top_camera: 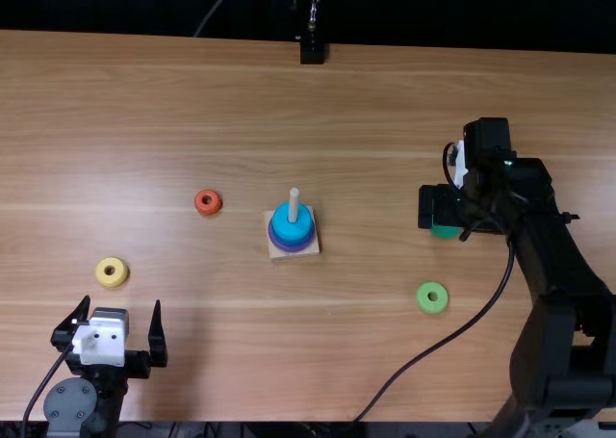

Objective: Build the Hanoi tower: stack the rings onto the peg from bottom to top in this color order: purple, dark blue, light blue, dark green, light green, yellow, orange.

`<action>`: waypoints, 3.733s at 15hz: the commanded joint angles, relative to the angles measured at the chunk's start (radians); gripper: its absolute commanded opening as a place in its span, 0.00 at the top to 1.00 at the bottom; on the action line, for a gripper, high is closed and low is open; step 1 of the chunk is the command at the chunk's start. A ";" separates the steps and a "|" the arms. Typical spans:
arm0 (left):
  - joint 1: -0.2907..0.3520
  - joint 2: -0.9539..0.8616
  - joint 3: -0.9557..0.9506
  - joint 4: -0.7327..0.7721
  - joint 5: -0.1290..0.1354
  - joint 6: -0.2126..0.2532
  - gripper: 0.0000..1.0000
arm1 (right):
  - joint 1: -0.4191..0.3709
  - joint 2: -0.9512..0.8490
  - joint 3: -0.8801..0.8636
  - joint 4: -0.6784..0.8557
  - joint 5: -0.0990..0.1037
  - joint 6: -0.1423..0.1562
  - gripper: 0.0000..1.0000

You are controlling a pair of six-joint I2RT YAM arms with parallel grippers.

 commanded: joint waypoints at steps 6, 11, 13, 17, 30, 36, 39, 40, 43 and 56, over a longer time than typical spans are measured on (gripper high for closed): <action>0.010 -0.012 -0.105 -0.066 0.008 0.001 0.00 | -0.009 0.096 0.003 0.004 0.000 -0.004 0.00; 0.010 -0.012 -0.105 -0.066 0.008 0.001 0.00 | -0.006 0.137 0.009 0.006 0.002 -0.005 0.00; 0.010 -0.012 -0.105 -0.066 0.009 0.001 0.00 | -0.007 0.142 0.017 0.028 0.002 -0.005 0.00; 0.010 -0.012 -0.105 -0.066 0.009 0.001 0.00 | -0.006 0.143 0.023 0.148 0.002 -0.004 0.00; 0.010 -0.012 -0.105 -0.066 0.009 0.001 0.00 | -0.004 0.136 -0.001 0.122 0.002 -0.004 0.00; 0.010 -0.012 -0.105 -0.066 0.008 0.001 0.00 | -0.004 0.132 -0.001 0.080 0.004 -0.004 0.00; 0.010 -0.012 -0.105 -0.066 0.008 0.001 0.00 | -0.006 0.132 0.000 0.089 0.006 -0.004 0.38; 0.010 -0.012 -0.105 -0.066 0.009 0.001 0.00 | -0.006 0.132 -0.001 0.085 0.006 -0.004 0.57; 0.010 -0.012 -0.105 -0.066 0.009 0.001 0.00 | 0.000 0.131 -0.003 0.078 0.006 -0.004 0.98; 0.010 -0.012 -0.105 -0.066 0.009 0.001 0.00 | 0.114 -0.039 0.243 -0.185 -0.005 -0.048 1.00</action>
